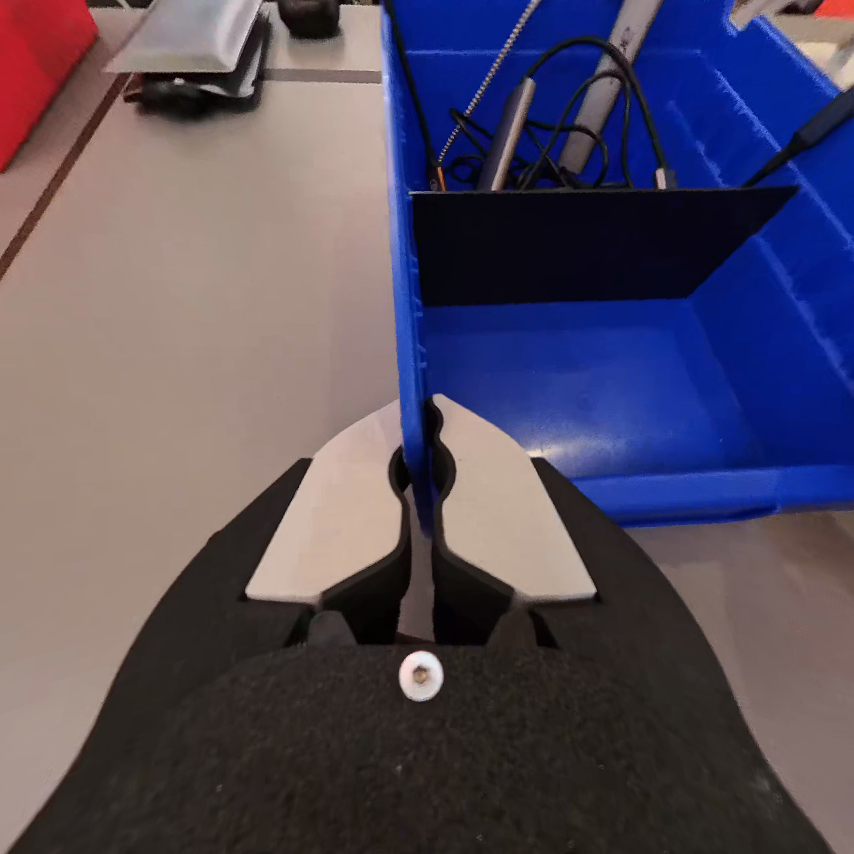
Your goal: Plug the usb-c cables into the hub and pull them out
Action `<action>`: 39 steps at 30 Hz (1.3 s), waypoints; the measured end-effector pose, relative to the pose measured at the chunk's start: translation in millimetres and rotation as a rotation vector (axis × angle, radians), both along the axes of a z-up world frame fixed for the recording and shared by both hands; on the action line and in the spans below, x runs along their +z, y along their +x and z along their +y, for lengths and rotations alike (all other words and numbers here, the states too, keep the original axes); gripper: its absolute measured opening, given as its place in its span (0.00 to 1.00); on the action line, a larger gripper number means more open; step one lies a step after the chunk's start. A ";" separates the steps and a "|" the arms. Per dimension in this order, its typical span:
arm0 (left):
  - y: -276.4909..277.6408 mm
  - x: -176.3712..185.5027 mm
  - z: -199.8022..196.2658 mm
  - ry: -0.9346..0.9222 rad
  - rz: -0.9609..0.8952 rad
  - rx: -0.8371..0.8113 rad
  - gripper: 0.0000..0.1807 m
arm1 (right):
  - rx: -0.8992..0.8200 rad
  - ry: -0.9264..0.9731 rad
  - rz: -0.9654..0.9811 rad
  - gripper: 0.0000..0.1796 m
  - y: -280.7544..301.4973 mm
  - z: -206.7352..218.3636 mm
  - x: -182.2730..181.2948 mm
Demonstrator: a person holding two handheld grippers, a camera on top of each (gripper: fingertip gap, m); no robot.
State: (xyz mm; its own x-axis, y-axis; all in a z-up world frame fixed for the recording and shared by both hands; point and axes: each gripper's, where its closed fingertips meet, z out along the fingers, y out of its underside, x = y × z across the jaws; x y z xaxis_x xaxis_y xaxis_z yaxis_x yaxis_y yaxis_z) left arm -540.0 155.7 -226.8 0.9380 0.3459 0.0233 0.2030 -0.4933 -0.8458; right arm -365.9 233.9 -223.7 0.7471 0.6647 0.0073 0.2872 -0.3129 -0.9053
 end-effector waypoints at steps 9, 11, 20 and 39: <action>-7.1 26.6 -12.9 0.205 -0.119 0.100 0.10 | 0.470 -0.156 0.087 0.13 37.3 -52.7 12.7; -11.1 41.3 -18.4 0.281 -0.096 0.135 0.13 | 0.513 -0.143 0.110 0.14 70.8 -51.2 17.9; 45.5 66.1 -13.3 0.358 0.010 0.040 0.14 | 0.310 0.055 0.137 0.16 264.4 9.4 32.9; 153.6 13.3 8.7 0.124 -0.025 -0.281 0.14 | -0.261 0.014 0.232 0.16 462.9 97.7 14.4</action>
